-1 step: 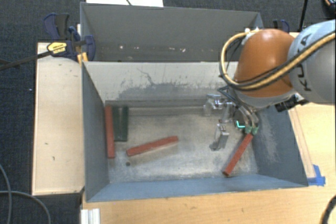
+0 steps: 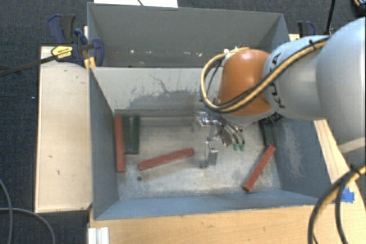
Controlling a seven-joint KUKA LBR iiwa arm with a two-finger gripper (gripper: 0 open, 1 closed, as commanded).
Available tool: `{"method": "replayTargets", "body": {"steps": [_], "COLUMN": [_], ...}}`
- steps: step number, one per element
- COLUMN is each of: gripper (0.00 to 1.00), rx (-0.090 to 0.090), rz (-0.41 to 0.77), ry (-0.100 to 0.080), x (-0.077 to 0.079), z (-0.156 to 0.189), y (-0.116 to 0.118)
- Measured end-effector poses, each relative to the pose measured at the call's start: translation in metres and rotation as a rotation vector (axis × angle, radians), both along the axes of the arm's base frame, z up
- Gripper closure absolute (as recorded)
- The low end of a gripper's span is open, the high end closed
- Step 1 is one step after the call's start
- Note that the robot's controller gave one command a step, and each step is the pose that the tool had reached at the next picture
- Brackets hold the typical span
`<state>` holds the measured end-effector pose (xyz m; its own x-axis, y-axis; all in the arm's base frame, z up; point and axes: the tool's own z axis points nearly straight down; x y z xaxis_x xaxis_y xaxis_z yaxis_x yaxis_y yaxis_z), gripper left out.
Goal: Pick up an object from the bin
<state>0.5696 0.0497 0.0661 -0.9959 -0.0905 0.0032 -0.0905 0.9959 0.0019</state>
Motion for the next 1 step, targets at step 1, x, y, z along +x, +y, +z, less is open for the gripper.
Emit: {"method": "replayTargets", "body": {"steps": [1], "gripper": [0.0], "rx": [0.005], "rz": [-0.052], "ry": [-0.007], "x": [-0.0064], "z": [0.0047], "y": [0.0932]}}
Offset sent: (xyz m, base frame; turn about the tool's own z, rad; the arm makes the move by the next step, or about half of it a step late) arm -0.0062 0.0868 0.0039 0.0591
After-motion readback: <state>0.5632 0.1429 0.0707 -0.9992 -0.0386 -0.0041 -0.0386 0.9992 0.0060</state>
